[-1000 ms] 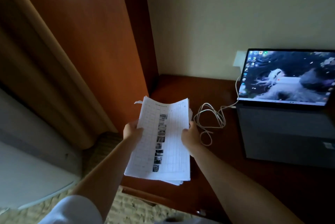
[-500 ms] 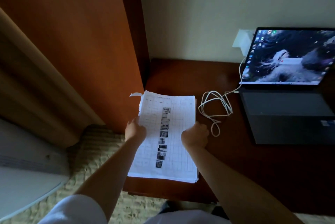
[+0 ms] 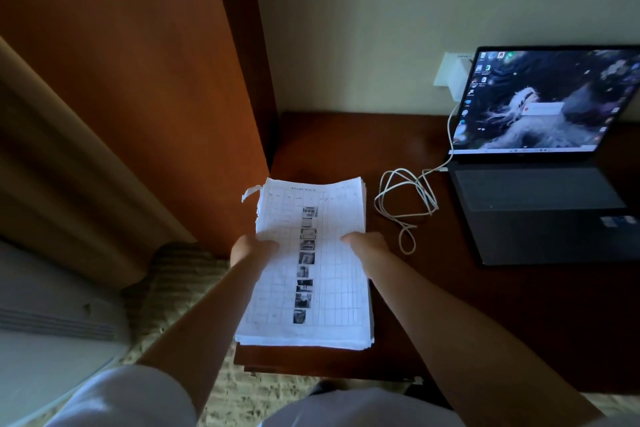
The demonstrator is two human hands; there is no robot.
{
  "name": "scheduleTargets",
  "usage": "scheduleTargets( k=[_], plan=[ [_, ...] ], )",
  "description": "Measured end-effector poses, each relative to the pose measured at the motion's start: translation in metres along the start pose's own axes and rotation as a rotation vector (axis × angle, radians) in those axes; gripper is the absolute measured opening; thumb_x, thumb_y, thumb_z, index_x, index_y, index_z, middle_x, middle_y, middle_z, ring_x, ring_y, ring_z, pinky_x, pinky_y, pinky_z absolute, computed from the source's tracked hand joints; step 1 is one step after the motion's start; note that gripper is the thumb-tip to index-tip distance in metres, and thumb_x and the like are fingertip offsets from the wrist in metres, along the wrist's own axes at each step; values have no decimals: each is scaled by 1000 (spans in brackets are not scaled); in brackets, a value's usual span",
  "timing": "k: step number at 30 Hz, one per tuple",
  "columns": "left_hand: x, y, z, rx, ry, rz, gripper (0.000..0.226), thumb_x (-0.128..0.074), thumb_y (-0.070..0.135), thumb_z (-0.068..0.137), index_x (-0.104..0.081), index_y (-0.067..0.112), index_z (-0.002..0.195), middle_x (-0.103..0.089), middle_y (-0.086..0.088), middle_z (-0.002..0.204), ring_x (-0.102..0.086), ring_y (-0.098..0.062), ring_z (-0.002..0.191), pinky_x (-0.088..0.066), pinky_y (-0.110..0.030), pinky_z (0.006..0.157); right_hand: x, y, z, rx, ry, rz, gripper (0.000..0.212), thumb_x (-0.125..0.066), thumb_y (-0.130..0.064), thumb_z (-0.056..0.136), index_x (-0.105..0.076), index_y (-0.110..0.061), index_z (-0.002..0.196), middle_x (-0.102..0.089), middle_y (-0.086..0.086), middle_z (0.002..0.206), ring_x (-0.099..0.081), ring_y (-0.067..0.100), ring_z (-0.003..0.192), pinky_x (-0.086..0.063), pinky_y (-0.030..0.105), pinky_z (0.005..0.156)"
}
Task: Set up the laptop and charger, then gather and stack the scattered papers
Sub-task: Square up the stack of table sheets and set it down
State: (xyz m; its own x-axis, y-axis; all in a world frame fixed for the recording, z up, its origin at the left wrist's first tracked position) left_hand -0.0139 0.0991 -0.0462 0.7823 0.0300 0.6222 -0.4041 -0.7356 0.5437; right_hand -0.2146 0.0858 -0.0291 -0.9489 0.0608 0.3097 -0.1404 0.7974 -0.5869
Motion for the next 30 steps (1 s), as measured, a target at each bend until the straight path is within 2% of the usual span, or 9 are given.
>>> scheduleTargets(
  k=[2,4,8,10,13,17,20,24,30],
  plan=[
    [5,-2,-1,49,6,-37,26,-70,18,81,-57,7,101,-51,-2,77,-48,-11,59,-37,-18,43,0,3,-2,45,-81,11,47,-67,-17,85,-50,-3,126,-59,10,121,-57,28,109,-47,35,90],
    [6,-2,-5,79,22,-89,26,-69,14,80,-56,6,100,-54,-4,81,-54,-14,64,-43,-21,45,-7,10,-7,174,-121,-16,41,-66,-11,85,-52,-8,123,-61,9,121,-58,23,100,-50,31,79],
    [6,4,-21,104,38,-203,29,-57,7,80,-55,4,110,-58,-9,89,-58,-24,79,-55,-36,73,-14,11,-19,374,-106,-33,31,-56,-8,89,-52,-16,119,-62,6,117,-60,16,90,-49,23,65],
    [14,12,-27,37,76,-250,29,-52,5,85,-53,7,113,-57,-10,93,-56,-25,81,-52,-35,74,-9,0,-30,487,-77,-86,43,-54,-14,92,-45,-16,134,-57,6,130,-60,19,102,-52,29,78],
    [38,32,-48,-161,134,-503,21,-54,3,85,-50,11,103,-59,-11,99,-56,-21,77,-47,-30,61,-1,-26,-53,711,5,-122,62,-53,-25,96,-24,-10,149,-42,8,146,-47,24,129,-40,35,103],
    [60,49,-78,-493,117,-692,42,-64,0,80,-46,15,115,-60,-1,105,-59,-15,96,-49,-26,65,13,-53,-77,939,-5,171,62,-63,-25,90,-33,-14,143,-57,-10,122,-62,10,110,-50,29,94],
    [70,46,-90,-558,128,-754,57,-74,2,74,-44,15,121,-60,-1,108,-61,-13,97,-52,-25,67,18,-51,-76,979,-56,228,67,-73,-21,82,-35,-21,137,-57,-17,117,-61,-13,92,-49,11,78],
    [78,48,-99,-669,162,-784,53,-76,6,76,-46,15,119,-60,-2,109,-63,-14,96,-54,-23,65,26,-53,-76,998,-6,383,56,-74,-17,81,-44,-18,128,-62,-4,117,-63,3,104,-51,16,83],
    [73,54,-113,-718,199,-835,28,-65,6,86,-53,22,106,-64,3,100,-66,-12,93,-58,-37,79,27,-63,-91,1075,90,425,24,-68,-40,81,-53,-44,100,-65,-12,105,-63,10,103,-50,34,92]
  ],
)
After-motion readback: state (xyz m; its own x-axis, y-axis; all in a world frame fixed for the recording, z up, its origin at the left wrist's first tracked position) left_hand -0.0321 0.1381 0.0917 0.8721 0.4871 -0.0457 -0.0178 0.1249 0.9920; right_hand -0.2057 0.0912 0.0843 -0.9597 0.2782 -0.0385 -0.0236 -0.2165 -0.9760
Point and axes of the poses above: each hand's wrist, its own z-axis towards the middle knuckle, its own x-axis out of the back of the hand, y = z × x, the point moved 1 cm from there along z, towards the middle knuckle
